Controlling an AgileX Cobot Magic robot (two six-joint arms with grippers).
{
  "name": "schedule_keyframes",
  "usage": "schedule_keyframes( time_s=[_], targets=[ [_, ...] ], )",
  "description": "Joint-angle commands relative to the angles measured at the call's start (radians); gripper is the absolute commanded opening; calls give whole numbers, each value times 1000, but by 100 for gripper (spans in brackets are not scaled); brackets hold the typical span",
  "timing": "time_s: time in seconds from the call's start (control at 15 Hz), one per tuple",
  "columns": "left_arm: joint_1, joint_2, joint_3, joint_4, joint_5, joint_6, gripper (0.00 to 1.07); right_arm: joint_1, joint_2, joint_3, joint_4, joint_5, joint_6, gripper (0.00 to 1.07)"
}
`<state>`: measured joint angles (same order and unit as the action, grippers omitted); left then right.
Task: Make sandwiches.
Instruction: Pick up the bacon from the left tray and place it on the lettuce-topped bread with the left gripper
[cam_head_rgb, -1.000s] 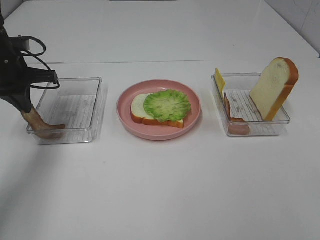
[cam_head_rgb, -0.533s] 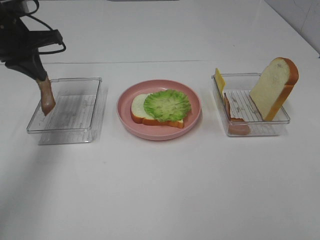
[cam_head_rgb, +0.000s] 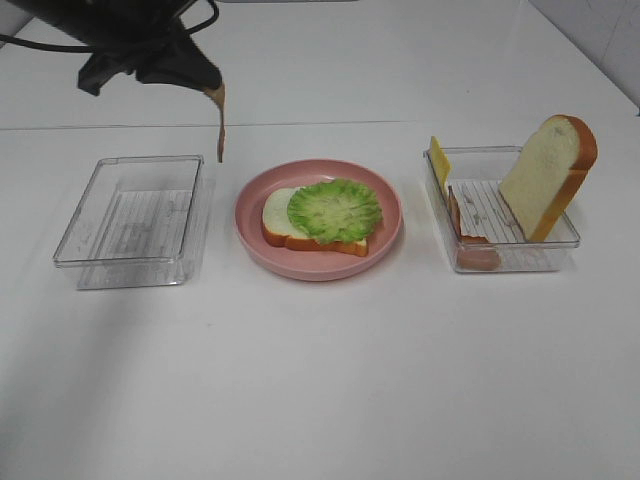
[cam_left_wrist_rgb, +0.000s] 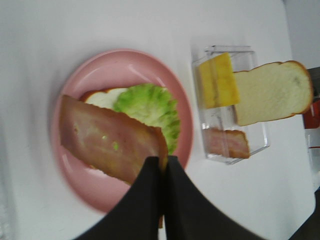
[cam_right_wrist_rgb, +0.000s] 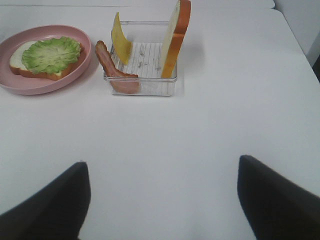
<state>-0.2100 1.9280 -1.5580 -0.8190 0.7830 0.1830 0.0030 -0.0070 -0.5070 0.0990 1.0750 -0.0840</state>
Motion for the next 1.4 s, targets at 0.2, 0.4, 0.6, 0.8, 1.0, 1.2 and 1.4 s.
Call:
schedule_keyframes(
  time_s=[0.2, 0.4, 0.6, 0.8, 1.0, 1.2, 1.4],
  targets=[
    [-166, 58, -7, -137, -193, 24, 0, -3, -13, 2, -3, -12, -4, 76],
    [-249, 134, -7, -201, -258, 27, 0, -3, -13, 2, -3, -12, -4, 76],
    [-274, 203, -7, -208, -271, 55, 0, -3, -13, 2, -3, -12, -4, 76],
    [-241, 220, -7, -182, -242, 80, 0, -3, -13, 2, -3, -12, -4, 76],
    [-183, 217, -7, -166, -200, 84, 0, -3, -13, 2, -3, -12, -4, 76],
    [-162, 217, -7, -60, -176, 76, 0, -3, -13, 2, -3, -12, -4, 76],
    [-163, 217, -7, -18, -170, 75, 9, -3, -13, 2, -3, -12, -4, 76]
  ],
)
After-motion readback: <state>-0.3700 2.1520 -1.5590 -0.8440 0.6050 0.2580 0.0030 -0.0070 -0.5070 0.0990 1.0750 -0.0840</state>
